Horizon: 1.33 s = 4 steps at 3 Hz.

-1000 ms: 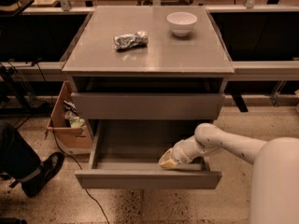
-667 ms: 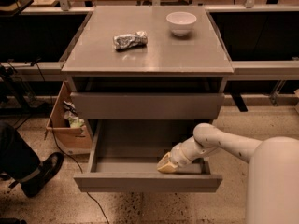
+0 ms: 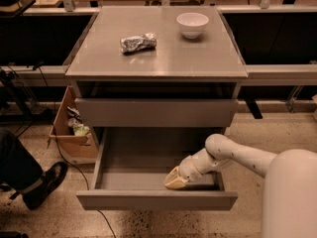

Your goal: Open middle drawer

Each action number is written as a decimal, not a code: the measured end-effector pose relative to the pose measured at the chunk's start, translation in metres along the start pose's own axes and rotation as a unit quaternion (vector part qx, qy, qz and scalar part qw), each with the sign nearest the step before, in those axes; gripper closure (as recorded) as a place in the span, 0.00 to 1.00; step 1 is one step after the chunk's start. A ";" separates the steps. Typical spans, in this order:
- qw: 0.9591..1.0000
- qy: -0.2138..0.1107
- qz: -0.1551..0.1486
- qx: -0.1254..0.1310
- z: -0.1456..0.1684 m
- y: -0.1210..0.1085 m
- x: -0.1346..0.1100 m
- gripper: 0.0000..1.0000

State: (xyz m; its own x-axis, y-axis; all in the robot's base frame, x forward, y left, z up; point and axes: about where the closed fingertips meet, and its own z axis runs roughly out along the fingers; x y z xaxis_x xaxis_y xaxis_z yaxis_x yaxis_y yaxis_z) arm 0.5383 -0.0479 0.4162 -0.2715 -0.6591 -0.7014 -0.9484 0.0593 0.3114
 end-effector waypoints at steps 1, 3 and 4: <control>1.000 0.005 0.008 -0.029 0.031 0.007 -0.004 1.00; 0.994 0.005 0.027 -0.107 0.074 0.051 -0.013 1.00; 0.989 0.005 0.038 -0.139 0.081 0.078 -0.013 1.00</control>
Offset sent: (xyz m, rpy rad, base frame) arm -0.0340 0.0674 -0.0308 0.0276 0.1448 0.1050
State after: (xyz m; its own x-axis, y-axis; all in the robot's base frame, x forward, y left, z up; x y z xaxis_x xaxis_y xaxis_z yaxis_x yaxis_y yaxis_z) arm 0.4545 0.0262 0.3973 -0.3379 -0.6677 -0.6633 -0.8427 -0.0991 0.5291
